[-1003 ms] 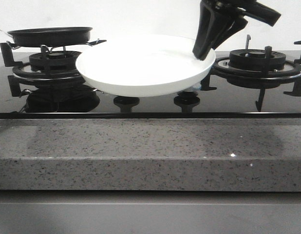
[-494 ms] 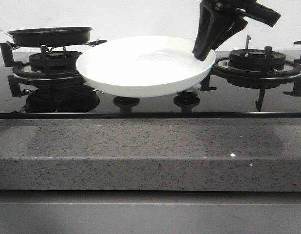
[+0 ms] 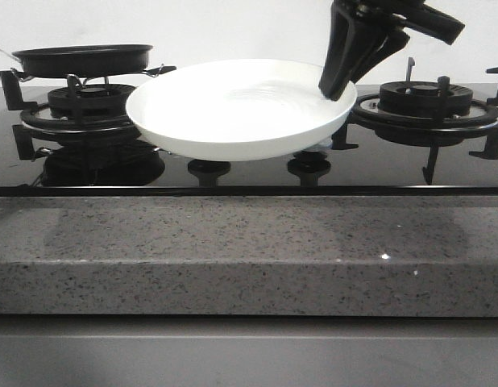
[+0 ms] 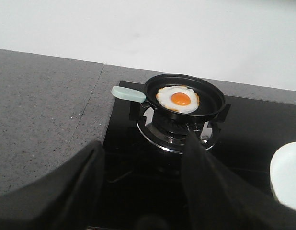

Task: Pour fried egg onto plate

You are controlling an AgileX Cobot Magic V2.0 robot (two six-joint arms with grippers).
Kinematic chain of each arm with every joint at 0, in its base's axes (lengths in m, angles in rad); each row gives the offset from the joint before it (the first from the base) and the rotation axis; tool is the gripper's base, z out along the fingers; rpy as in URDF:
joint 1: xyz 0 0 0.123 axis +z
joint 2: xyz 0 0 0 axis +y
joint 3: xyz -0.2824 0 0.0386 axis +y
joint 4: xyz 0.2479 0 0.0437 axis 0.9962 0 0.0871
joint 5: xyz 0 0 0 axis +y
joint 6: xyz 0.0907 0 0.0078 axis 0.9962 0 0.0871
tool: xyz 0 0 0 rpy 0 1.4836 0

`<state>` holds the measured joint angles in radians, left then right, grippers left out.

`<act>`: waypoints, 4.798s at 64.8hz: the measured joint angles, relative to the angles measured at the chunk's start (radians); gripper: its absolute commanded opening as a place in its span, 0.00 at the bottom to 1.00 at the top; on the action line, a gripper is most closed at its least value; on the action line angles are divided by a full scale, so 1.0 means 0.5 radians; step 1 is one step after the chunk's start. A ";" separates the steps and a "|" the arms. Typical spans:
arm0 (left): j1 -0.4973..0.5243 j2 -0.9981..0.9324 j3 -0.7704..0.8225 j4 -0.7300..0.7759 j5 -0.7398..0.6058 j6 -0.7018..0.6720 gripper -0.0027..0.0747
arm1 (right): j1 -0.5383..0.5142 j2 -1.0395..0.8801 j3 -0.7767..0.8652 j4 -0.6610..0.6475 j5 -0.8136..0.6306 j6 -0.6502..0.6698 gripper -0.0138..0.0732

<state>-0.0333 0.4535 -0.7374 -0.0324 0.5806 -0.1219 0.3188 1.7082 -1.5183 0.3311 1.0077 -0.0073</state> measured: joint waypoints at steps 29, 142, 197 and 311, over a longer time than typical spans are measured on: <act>0.000 0.513 -0.170 0.084 0.217 0.020 0.85 | 0.000 0.000 0.000 0.000 0.000 0.000 0.08; 0.706 2.785 -1.289 -2.616 0.784 0.858 0.72 | 0.000 0.000 0.000 0.000 0.000 0.000 0.08; 0.715 2.789 -1.293 -2.648 0.785 0.858 0.19 | 0.000 0.000 0.000 0.000 0.000 0.000 0.08; 0.122 1.793 -1.293 -1.809 0.487 1.328 0.01 | 0.000 0.000 0.000 0.000 0.000 0.000 0.08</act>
<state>0.0274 1.3500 -1.3838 -0.9372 0.8240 0.5420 0.3188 1.7082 -1.5183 0.3311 1.0077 -0.0073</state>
